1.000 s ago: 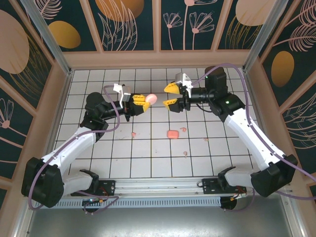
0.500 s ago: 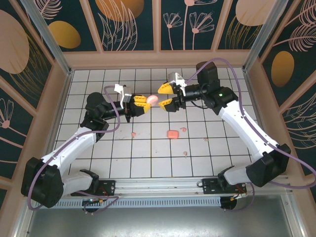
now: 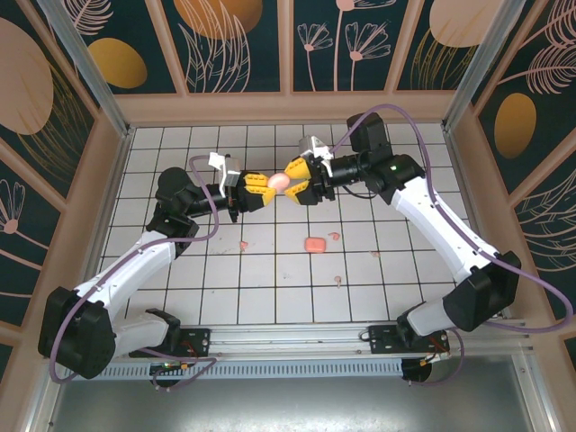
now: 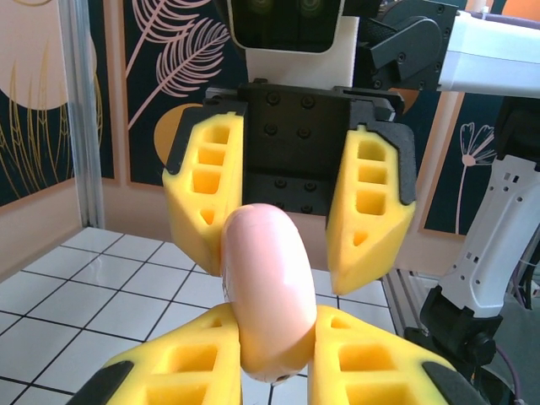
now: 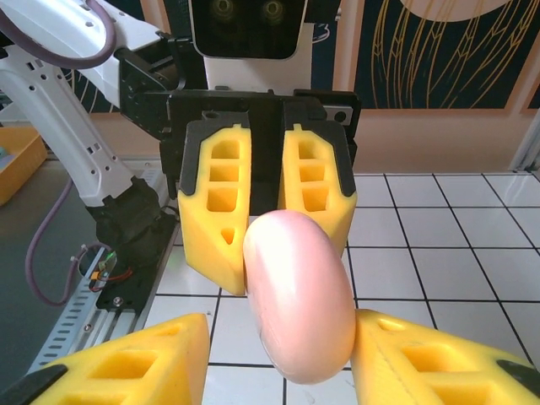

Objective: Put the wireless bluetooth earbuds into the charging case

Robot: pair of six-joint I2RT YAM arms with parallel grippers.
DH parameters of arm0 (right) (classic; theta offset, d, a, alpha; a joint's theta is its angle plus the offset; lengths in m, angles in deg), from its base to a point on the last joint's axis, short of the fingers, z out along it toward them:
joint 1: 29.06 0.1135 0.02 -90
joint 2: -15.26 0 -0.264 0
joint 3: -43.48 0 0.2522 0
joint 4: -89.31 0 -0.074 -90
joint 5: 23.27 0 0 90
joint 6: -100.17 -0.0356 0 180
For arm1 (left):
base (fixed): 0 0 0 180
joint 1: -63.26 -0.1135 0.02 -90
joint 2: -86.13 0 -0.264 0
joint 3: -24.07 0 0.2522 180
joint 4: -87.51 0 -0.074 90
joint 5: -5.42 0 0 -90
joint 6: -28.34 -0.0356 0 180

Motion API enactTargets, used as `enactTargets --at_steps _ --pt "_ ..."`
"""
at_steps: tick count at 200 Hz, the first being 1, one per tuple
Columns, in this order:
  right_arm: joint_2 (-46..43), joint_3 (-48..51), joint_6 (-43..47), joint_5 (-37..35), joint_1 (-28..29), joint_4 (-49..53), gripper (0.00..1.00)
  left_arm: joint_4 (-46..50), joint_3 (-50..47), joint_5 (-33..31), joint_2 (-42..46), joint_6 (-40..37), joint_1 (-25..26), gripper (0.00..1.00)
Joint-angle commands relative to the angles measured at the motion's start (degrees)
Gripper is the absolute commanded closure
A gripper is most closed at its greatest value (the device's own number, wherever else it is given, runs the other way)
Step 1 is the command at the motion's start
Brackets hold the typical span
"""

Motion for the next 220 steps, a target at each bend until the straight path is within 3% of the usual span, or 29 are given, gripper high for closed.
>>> enactTargets --at_steps 1,68,90,109,130,158,184,220 --pt "0.63 -2.18 1.18 2.29 0.52 0.81 0.58 -1.16 1.81 1.18 0.15 -0.66 0.48 0.82" --pt "0.89 -2.80 1.31 2.63 0.52 0.82 0.77 0.22 1.81 0.81 0.19 -1.05 0.59 0.81" --pt "0.41 -2.71 1.96 1.52 0.52 1.87 0.78 1.80 1.85 0.04 0.50 -2.02 0.67 0.74" --pt "-0.45 -2.70 2.88 -0.76 0.52 3.57 0.78 6.75 2.48 -1.24 1.03 -5.51 0.71 0.61" --pt "-1.72 -2.43 4.17 -6.24 0.52 5.91 0.79 15.60 3.78 -2.49 1.95 -12.86 0.68 0.51" --pt "-3.02 -2.15 7.42 -17.10 0.52 10.39 0.80 27.02 5.40 -3.87 2.57 -23.61 0.67 0.47" --pt "-3.12 -2.91 10.90 -27.25 4.59 15.72 0.80 34.36 6.20 -4.45 2.66 -31.17 0.67 0.46" --pt "-2.38 -3.85 11.78 -32.18 8.49 18.86 0.79 38.13 5.91 -2.97 2.47 -36.74 0.69 0.44"
